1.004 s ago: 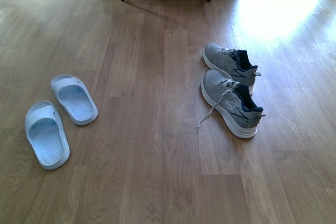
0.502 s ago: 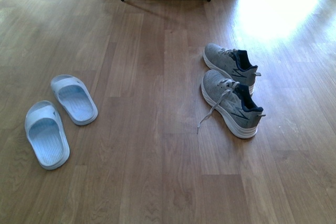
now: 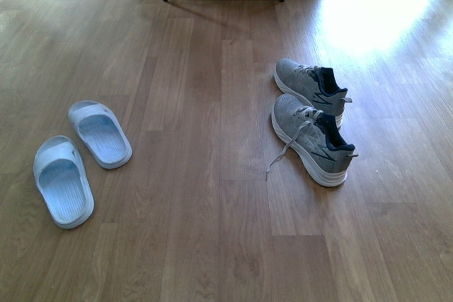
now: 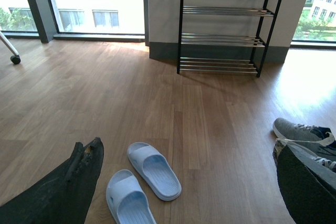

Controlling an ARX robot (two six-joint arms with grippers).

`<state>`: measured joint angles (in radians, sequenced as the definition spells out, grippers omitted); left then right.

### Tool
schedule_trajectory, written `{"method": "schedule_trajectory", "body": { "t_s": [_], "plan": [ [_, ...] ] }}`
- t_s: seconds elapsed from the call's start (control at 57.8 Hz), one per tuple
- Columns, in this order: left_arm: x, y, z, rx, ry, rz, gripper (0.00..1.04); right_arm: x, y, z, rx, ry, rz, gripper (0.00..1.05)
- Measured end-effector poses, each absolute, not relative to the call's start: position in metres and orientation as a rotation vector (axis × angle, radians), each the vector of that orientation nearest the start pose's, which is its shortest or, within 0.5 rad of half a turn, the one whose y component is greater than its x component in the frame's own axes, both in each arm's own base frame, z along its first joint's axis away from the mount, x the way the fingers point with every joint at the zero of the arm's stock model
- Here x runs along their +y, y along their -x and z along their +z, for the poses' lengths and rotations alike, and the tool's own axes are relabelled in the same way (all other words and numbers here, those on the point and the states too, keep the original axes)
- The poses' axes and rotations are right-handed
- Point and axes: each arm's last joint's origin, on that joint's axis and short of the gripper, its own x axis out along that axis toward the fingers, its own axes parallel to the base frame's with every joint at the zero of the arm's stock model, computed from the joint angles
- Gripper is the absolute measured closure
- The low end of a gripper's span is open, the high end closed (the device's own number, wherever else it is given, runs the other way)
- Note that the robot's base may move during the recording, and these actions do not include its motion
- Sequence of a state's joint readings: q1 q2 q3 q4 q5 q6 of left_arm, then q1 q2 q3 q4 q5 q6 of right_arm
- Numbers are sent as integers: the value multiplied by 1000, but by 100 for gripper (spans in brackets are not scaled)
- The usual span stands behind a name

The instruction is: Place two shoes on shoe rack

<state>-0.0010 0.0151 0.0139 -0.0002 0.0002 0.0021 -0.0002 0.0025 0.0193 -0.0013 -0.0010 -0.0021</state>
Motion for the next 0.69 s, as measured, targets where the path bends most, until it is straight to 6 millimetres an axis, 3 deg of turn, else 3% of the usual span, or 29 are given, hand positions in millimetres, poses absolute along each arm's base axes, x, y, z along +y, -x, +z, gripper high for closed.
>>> {"method": "schedule_trajectory", "body": {
  "t_s": [0.692],
  "plan": [
    [0, -98, 167, 1, -2, -1, 9, 0, -97, 170, -16, 2, 1, 9]
  ]
}}
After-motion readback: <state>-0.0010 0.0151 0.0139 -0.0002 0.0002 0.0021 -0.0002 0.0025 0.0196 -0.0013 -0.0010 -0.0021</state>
